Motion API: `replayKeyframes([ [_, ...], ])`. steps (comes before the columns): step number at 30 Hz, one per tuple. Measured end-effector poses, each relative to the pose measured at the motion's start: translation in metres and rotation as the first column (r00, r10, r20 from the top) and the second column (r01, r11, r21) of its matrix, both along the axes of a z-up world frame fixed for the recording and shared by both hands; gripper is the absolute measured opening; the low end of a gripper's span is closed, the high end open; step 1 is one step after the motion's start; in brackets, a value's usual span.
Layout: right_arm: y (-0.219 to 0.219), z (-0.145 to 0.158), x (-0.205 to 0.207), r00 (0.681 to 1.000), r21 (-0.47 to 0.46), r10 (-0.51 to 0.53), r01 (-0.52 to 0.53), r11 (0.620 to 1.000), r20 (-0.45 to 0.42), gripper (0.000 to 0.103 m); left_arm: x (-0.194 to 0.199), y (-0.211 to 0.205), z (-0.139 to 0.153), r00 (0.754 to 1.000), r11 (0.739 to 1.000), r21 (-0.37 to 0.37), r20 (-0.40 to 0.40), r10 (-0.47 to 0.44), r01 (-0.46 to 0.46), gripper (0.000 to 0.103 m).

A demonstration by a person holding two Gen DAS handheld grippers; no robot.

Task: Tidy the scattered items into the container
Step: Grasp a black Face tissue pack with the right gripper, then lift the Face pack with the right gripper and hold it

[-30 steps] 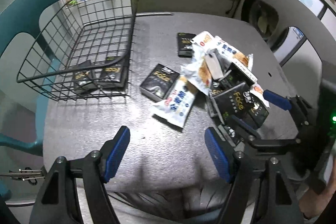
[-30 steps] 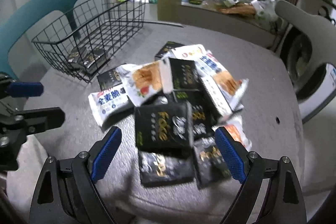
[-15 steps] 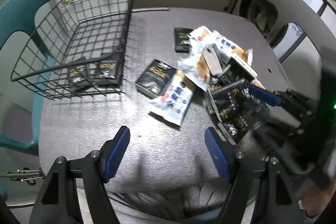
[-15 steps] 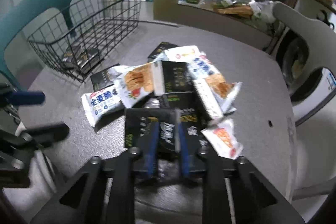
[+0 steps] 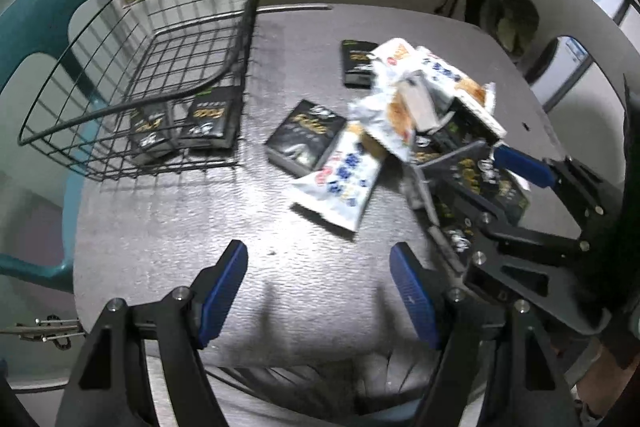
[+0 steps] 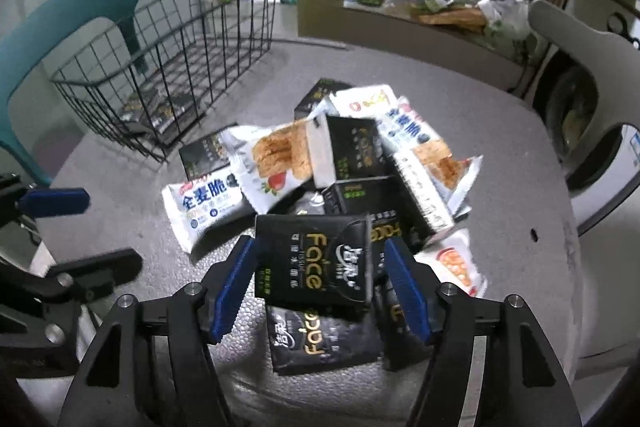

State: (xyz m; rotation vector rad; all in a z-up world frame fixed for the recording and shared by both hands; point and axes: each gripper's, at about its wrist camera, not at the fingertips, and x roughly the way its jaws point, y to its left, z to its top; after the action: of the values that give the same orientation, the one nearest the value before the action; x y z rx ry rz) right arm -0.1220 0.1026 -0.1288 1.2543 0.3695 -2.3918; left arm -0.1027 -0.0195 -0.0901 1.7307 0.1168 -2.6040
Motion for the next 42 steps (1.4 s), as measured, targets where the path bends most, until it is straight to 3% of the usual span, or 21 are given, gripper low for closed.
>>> replayKeyframes([
  [12,-0.015,-0.015,-0.004,1.000,0.081,0.015,-0.014,0.997,-0.011,0.064,-0.002,-0.009,-0.011,1.000,1.000,0.004,0.021,0.012,-0.012,0.077],
  [20,0.013,0.000,-0.002,1.000,0.047,-0.016,0.016,0.999,-0.001,0.062,-0.001,-0.002,-0.009,1.000,1.000,0.017,0.025,-0.009,0.009,0.077],
  [23,0.039,0.013,-0.004,0.998,0.022,-0.070,0.070,0.997,-0.005,0.062,-0.001,0.009,-0.007,0.999,0.999,0.021,0.021,-0.037,0.036,0.077],
  [27,0.064,0.023,-0.004,0.989,0.072,-0.141,0.143,0.987,-0.038,0.062,-0.002,0.035,-0.013,0.996,0.996,0.042,0.032,-0.085,0.084,0.077],
  [33,0.091,0.019,0.002,0.981,0.109,-0.191,0.192,0.975,-0.016,0.063,-0.007,0.071,-0.021,0.990,0.988,0.080,0.035,-0.136,0.133,0.077],
  [42,0.103,0.001,0.023,0.979,0.095,-0.195,0.189,0.977,0.059,0.062,-0.019,0.101,-0.020,0.958,0.958,0.001,-0.017,-0.285,0.285,0.077],
])
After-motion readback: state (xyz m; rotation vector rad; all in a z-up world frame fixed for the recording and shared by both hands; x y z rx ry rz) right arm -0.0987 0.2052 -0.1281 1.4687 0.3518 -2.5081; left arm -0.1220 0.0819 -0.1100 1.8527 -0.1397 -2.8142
